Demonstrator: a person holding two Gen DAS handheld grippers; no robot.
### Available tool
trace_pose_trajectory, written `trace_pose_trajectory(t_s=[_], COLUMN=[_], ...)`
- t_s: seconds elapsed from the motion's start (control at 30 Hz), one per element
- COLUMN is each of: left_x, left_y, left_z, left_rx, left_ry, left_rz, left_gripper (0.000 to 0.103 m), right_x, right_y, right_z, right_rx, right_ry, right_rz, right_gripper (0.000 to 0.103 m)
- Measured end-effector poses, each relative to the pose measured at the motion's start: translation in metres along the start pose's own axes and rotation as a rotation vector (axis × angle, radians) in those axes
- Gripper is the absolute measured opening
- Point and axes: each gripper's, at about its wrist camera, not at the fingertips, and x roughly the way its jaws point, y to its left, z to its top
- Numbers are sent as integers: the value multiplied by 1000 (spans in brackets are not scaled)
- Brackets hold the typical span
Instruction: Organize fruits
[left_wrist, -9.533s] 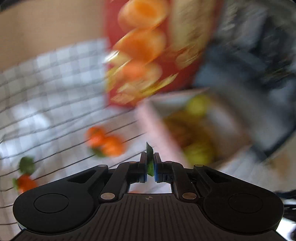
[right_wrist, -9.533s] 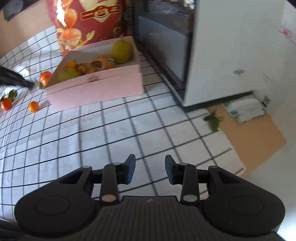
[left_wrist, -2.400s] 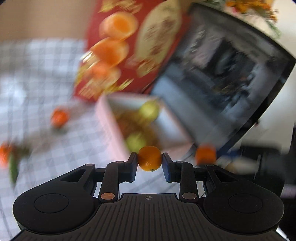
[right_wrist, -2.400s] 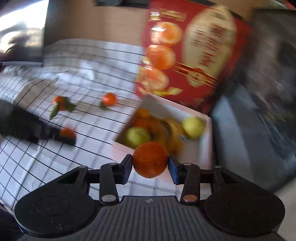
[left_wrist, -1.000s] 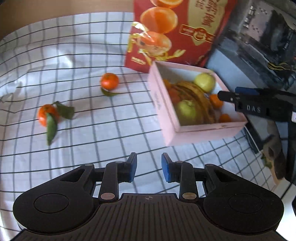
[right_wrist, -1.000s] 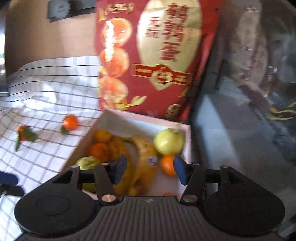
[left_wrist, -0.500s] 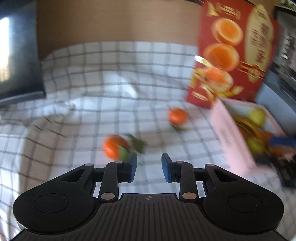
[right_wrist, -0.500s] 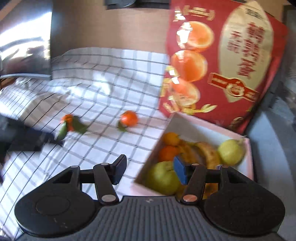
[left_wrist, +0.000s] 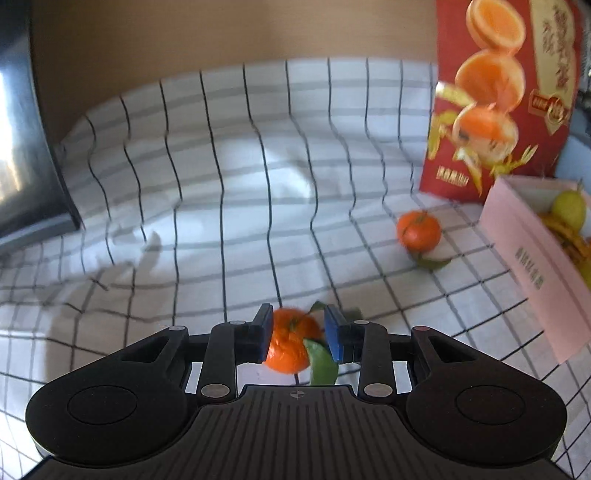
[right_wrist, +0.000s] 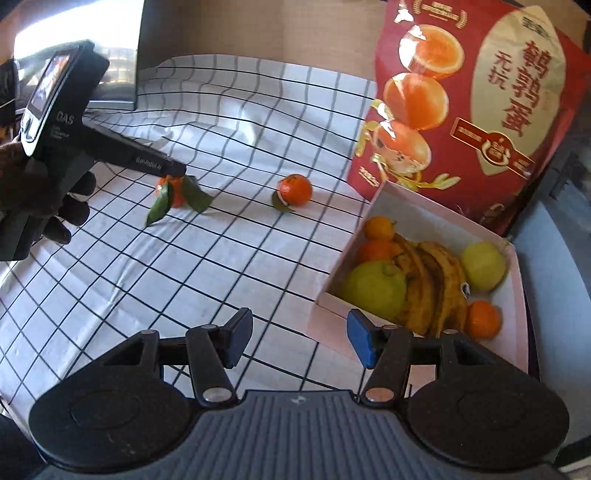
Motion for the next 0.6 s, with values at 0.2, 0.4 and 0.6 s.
trace_pose_trajectory(t_s=[0.2, 0.4, 0.6], left_x=[1, -6, -1], left_y=[-1, 10, 15], left_z=[-5, -4, -4], left_rx=[44, -14, -35], left_ry=[-16, -31, 7], left_rz=[-46, -74, -52], left_gripper=[54, 53, 53], right_x=[-3, -3, -3], right_y=[-2, 0, 1], right_z=[-5, -7, -8], right_rx=[24, 23, 24], right_ry=[7, 10, 16], right_rz=[-11, -17, -19], right_gripper=[57, 57, 57])
